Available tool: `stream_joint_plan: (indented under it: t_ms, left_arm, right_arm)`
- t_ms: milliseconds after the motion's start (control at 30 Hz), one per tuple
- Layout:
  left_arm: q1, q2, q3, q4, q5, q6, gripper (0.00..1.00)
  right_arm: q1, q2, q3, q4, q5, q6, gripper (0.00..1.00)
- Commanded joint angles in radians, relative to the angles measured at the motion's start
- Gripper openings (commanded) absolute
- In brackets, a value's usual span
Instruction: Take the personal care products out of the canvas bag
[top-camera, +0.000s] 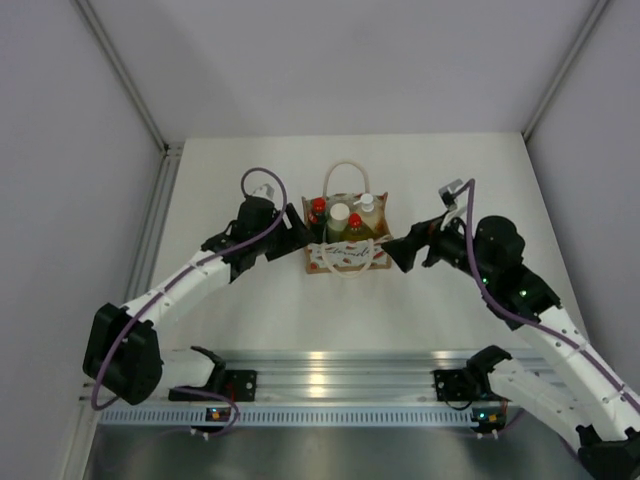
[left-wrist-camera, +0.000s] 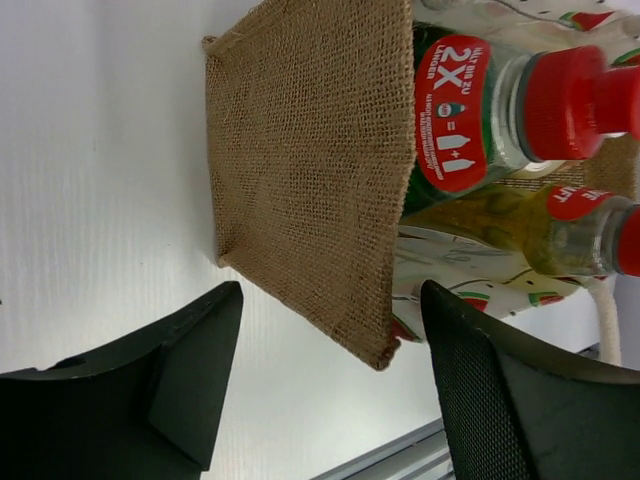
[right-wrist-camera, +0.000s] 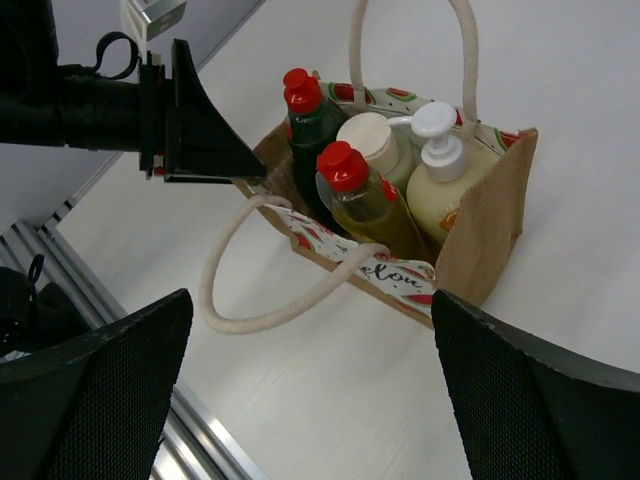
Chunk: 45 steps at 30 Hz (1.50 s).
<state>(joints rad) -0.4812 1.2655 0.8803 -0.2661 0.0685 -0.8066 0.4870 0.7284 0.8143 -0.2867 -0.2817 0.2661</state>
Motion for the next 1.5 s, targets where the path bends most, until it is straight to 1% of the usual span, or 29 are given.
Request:
stream_joint_plan:
  t_ms: [0,67,100,167,200,233,300,333,433,500,600,633,700,733,767,800,933,1000,1267,1467]
  left_arm:
    - [-0.014,0.05,-0.011,0.102,-0.035,0.006,0.75]
    - [-0.02,0.081,0.0,0.103,-0.027,0.009,0.65]
    - [-0.023,0.084,0.002,0.103,-0.029,0.009,0.6]
    - [-0.031,0.097,0.006,0.11,-0.033,0.012,0.58]
    - [-0.033,0.1,0.008,0.113,-0.032,0.014,0.57]
    - [-0.034,0.103,0.009,0.117,-0.024,0.015,0.56]
    - [-0.037,0.112,0.017,0.119,-0.018,0.015,0.55]
    - [-0.037,0.115,0.02,0.12,-0.013,0.017,0.51]
    - [-0.042,0.117,0.029,0.119,0.001,0.018,0.5]
    - [-0.043,0.11,0.031,0.119,0.005,0.018,0.5]
    - [-0.045,0.095,0.031,0.117,0.01,0.02,0.5]
    - [-0.046,0.088,0.029,0.117,0.011,0.02,0.5]
    - [-0.046,0.081,0.029,0.117,0.008,0.018,0.5]
    - [-0.046,0.08,0.029,0.117,0.01,0.02,0.5]
    - [-0.046,0.077,0.031,0.117,0.011,0.021,0.5]
    - [-0.045,0.075,0.032,0.117,0.016,0.023,0.5]
    - [-0.046,0.075,0.039,0.117,0.028,0.026,0.5]
    - [-0.046,0.077,0.049,0.117,0.037,0.027,0.5]
    - [-0.046,0.06,0.065,0.116,0.045,0.035,0.5]
    - [-0.046,0.06,0.069,0.117,0.053,0.04,0.51]
  right_arm:
    - [0.083,0.074,0.029,0.149,0.094,-0.002,0.99]
    - [0.154,0.152,0.052,0.149,0.159,-0.036,1.0]
    - [0.182,0.179,0.072,0.153,0.233,-0.048,0.99]
    - [0.252,0.253,0.083,0.176,0.327,-0.097,1.0]
    - [0.275,0.278,0.083,0.22,0.417,-0.108,0.99]
    - [0.288,0.299,0.082,0.243,0.458,-0.119,1.0]
    - [0.315,0.365,0.075,0.296,0.53,-0.136,1.0]
    - [0.318,0.406,0.075,0.352,0.545,-0.14,0.99]
    - [0.334,0.459,0.091,0.414,0.602,-0.146,0.98]
    - [0.341,0.502,0.112,0.435,0.621,-0.157,0.98]
    - [0.343,0.558,0.149,0.446,0.638,-0.171,0.93]
    - [0.344,0.586,0.158,0.446,0.639,-0.177,0.87]
    - [0.346,0.605,0.178,0.445,0.657,-0.189,0.84]
    - [0.348,0.618,0.181,0.446,0.665,-0.192,0.79]
    - [0.348,0.623,0.183,0.454,0.673,-0.2,0.76]
    - [0.348,0.628,0.183,0.457,0.673,-0.206,0.7]
    - [0.348,0.644,0.172,0.474,0.684,-0.214,0.58]
    - [0.349,0.644,0.157,0.494,0.679,-0.214,0.54]
    - [0.349,0.657,0.112,0.554,0.685,-0.209,0.5]
    - [0.349,0.683,0.094,0.567,0.69,-0.191,0.51]
